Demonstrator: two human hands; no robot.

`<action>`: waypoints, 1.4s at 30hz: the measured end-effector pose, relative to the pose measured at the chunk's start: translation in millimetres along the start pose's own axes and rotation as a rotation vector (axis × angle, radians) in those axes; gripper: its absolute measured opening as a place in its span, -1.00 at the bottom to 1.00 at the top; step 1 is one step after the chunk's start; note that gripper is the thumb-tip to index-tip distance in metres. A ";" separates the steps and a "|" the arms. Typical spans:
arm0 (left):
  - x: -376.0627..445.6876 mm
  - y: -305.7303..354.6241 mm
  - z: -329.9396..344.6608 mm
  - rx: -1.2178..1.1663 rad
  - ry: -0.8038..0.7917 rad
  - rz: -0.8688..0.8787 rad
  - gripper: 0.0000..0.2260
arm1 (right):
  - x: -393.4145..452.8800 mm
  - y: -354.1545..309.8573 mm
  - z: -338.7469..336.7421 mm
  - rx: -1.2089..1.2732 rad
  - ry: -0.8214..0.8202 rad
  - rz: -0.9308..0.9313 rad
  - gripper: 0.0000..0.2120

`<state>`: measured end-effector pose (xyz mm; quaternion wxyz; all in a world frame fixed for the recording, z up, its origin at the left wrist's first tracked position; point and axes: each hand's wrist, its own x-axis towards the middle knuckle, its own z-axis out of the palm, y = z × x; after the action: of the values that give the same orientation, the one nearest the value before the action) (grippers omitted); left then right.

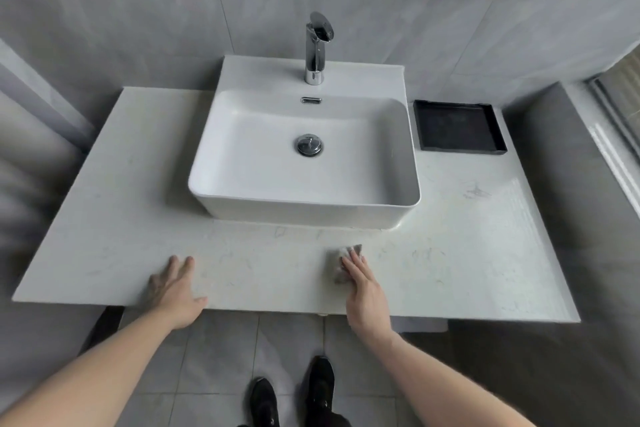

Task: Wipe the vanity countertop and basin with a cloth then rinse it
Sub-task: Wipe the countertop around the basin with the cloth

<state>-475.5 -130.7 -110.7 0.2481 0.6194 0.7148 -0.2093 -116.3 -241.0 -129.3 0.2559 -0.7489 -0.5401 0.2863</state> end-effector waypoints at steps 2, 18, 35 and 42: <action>-1.0 -1.9 -1.9 -0.001 -0.024 0.009 -0.06 | 12.3 23.8 -34.1 -0.022 0.105 0.064 -0.31; 3.9 -4.6 5.1 -0.029 0.010 0.015 -0.02 | 30.6 -10.2 39.4 -0.283 -0.090 0.118 -0.38; 43.8 -155.7 -64.2 -0.076 0.081 0.162 -0.16 | 19.9 -25.7 32.4 -0.550 -0.071 0.170 -0.39; 72.8 -211.6 -45.7 -0.049 0.017 0.101 -0.04 | 6.0 -87.5 124.8 -0.382 -0.031 0.304 -0.35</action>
<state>-697.1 -76.8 -121.1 0.2673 0.6502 0.6896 -0.1739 -260.8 -201.1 -157.6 0.0552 -0.8518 -0.4696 0.2258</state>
